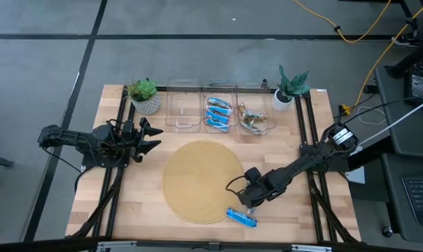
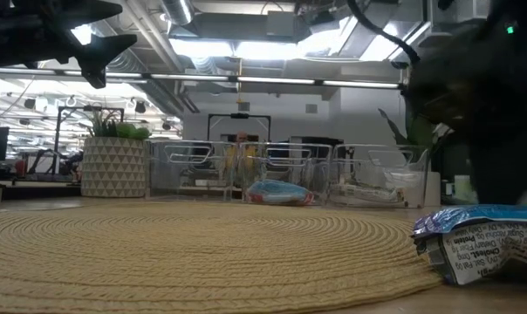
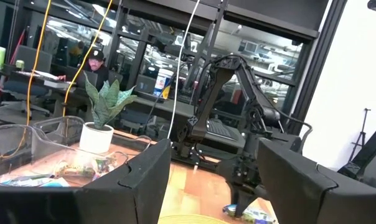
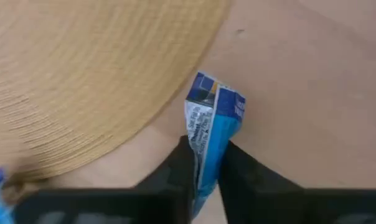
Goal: Pick and place Granola Bars by type
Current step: Put the top blue granola bar into the left transparent bin
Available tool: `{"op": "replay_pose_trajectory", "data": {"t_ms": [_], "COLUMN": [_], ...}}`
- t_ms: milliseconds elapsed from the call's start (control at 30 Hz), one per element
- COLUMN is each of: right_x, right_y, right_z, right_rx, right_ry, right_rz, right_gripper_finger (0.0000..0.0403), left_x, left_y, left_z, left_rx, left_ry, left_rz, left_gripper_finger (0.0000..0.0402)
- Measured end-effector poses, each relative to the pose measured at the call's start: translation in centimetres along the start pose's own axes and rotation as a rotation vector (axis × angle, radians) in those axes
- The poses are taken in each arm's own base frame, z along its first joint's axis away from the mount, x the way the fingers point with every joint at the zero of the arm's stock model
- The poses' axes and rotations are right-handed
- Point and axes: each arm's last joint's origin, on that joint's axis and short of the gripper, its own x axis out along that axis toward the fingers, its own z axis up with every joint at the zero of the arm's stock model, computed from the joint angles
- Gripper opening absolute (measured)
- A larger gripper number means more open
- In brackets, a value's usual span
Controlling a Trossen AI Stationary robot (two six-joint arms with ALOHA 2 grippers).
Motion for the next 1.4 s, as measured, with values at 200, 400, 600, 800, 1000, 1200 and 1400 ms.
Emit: {"op": "replay_pose_trajectory", "data": {"t_ms": [200, 400, 600, 800, 1000, 1200, 1400], "right_x": [-2.5, -7.5, -13.4, -17.4, -18.5, -18.5, -18.8], "right_y": [2.2, 4.2, 5.8, 6.7, 7.1, 7.8, 9.3], "right_z": [0.2, 1.5, 3.5, 4.9, 6.3, 8.6, 11.8], "right_rx": [-0.085, -0.212, -0.314, -0.394, -0.549, -0.659, -0.818], "right_ry": [-0.003, -0.09, -0.358, -0.567, -0.71, -0.779, -0.811], "right_rz": [0.037, -0.017, -0.021, -0.014, -0.083, -0.127, -0.053], "right_gripper_finger": [0.0033, 0.0057, 0.0038, 0.0037, 0.0038, 0.0034, 0.0034], "left_x": [0.0, 0.0, 0.0, 0.0, -0.1, -0.1, 0.0], "left_y": [0.0, 0.0, 0.0, -0.1, -0.3, -0.2, -0.2], "left_z": [0.0, 0.0, 0.0, 0.4, 1.3, 1.2, 1.1], "left_rx": [0.0, 0.0, 0.0, -0.049, -0.249, -0.328, -0.406], "left_ry": [0.0, 0.0, 0.0, -0.048, -0.134, -0.129, -0.114], "left_rz": [0.0, 0.0, 0.0, 0.001, -0.03, -0.019, -0.008], "left_gripper_finger": [0.0226, 0.0226, 0.0226, 0.0226, 0.0226, 0.0226, 0.0226]}}
